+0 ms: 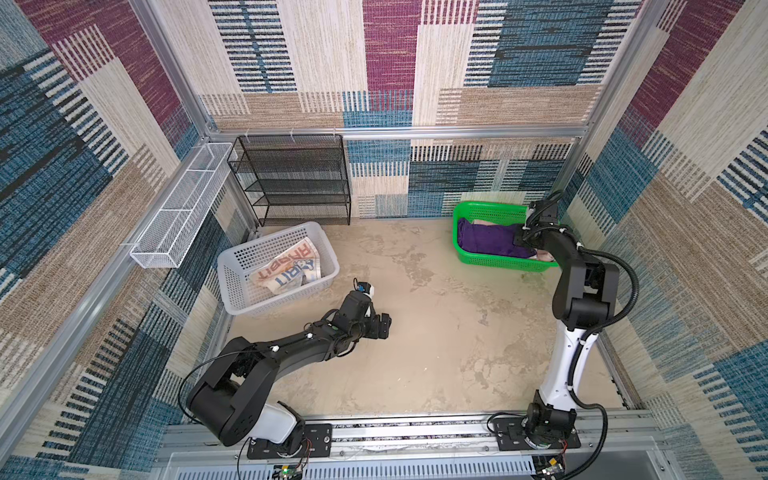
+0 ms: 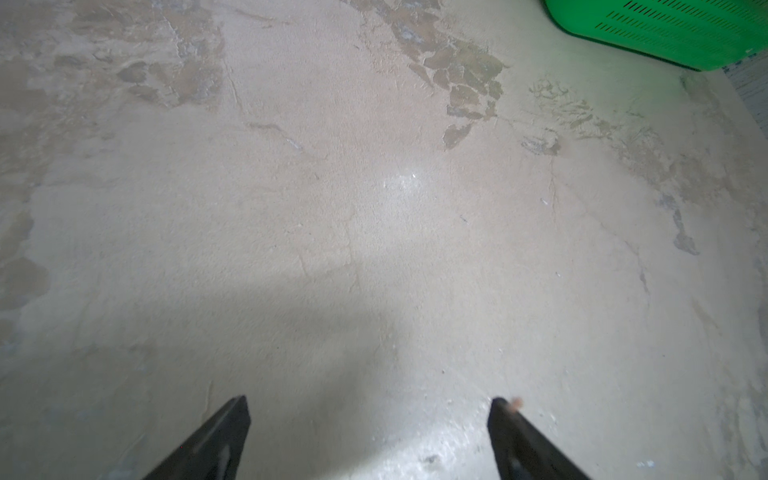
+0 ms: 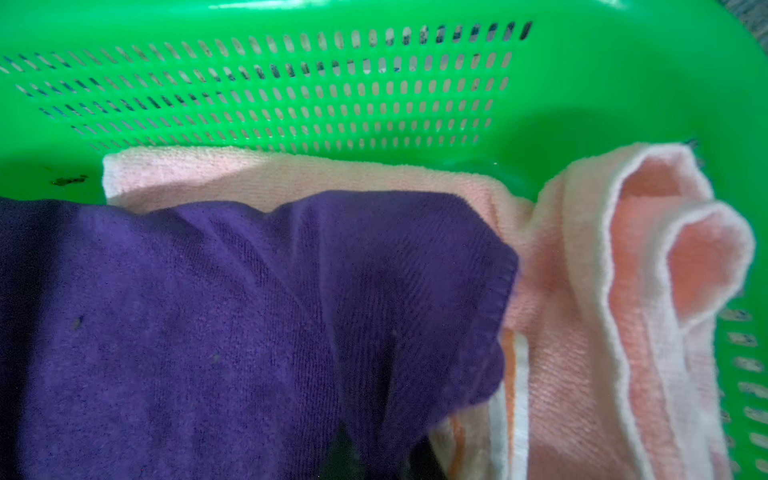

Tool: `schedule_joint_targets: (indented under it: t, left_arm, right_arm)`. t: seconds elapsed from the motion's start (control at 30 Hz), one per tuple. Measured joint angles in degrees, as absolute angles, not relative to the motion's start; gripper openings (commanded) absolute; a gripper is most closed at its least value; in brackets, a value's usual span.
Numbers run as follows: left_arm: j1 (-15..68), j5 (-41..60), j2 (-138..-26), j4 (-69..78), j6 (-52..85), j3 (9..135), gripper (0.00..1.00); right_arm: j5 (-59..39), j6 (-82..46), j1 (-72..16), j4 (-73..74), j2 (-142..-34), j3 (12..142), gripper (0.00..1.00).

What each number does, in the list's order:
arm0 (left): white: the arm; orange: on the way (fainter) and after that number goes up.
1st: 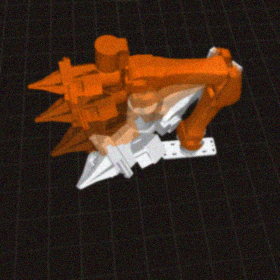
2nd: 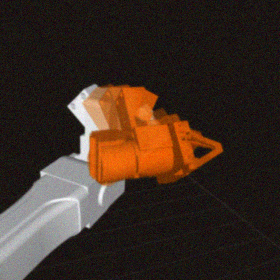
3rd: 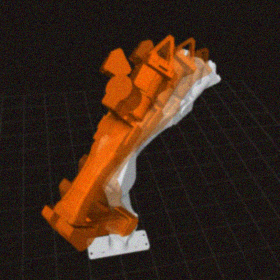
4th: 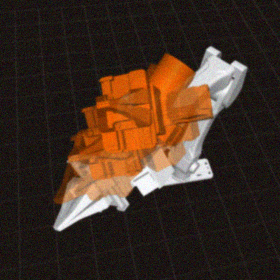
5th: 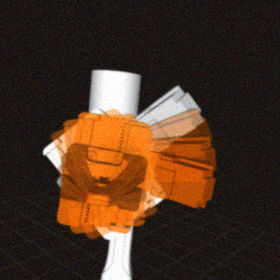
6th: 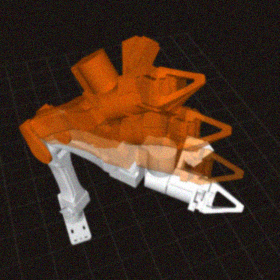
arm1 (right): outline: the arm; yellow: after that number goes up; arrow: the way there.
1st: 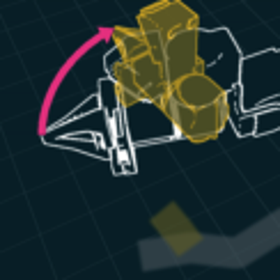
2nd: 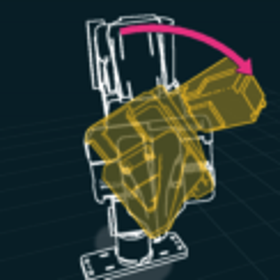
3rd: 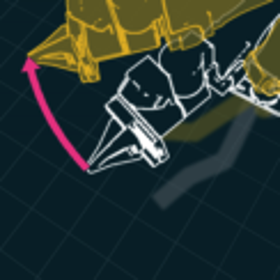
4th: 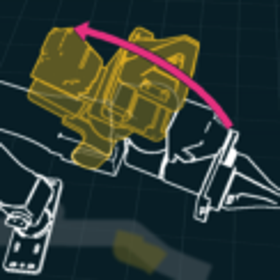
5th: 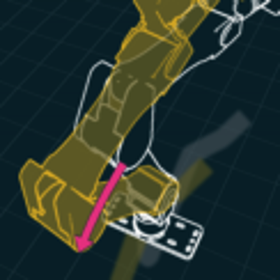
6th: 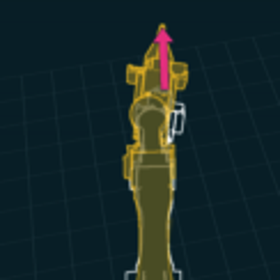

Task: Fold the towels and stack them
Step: 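Lower the towel onto the bunny towel and open the right gripper, then raise the right gripper while the left gripper reaches into the white basket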

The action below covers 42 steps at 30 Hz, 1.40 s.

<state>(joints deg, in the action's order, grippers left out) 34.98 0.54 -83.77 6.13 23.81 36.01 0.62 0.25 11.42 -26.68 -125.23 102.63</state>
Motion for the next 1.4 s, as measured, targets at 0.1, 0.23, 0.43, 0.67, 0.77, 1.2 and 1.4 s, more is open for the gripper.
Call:
schedule_joint_targets:
  t: [0.1,0.23,0.43,0.67,0.77,1.2,1.4]
  left_arm:
    - [34.98,0.84,-84.09,6.13,23.81,36.01,0.94]
    - [34.98,1.65,-84.12,6.17,23.81,36.01,0.94]
    - [34.98,1.65,-83.9,6.46,23.79,35.33,0.94]
    - [34.98,1.63,-82.65,6.7,23.79,34.26,0.95]
    - [34.98,1.61,-81.71,6.7,23.79,34.26,0.95]
    - [31.35,-1.8,-73.87,-4.14,24.03,43.62,1.0]
    - [24.62,-6.02,-71.18,-11.46,24.03,50.06,0.98]
  right_arm:
    - [2.15,0.3,11.62,-26.63,-125.45,102.69,0.04]
    - [4.08,0.47,11.88,-26.39,-125.69,102.72,0.26]
    - [5.1,0.64,12.88,-26.06,-125.58,102.78,0.69]
    - [3.62,0.64,12.73,-24.71,-119.83,99.59,1.0]
    - [1.93,0.43,12.75,-23.42,-116.9,98.1,1.0]
    - [-7.64,-1.45,5.85,-17.82,-102.69,81.6,1.0]
    - [-10.63,-2.74,-1.52,-12.69,-94.54,71.09,1.0]
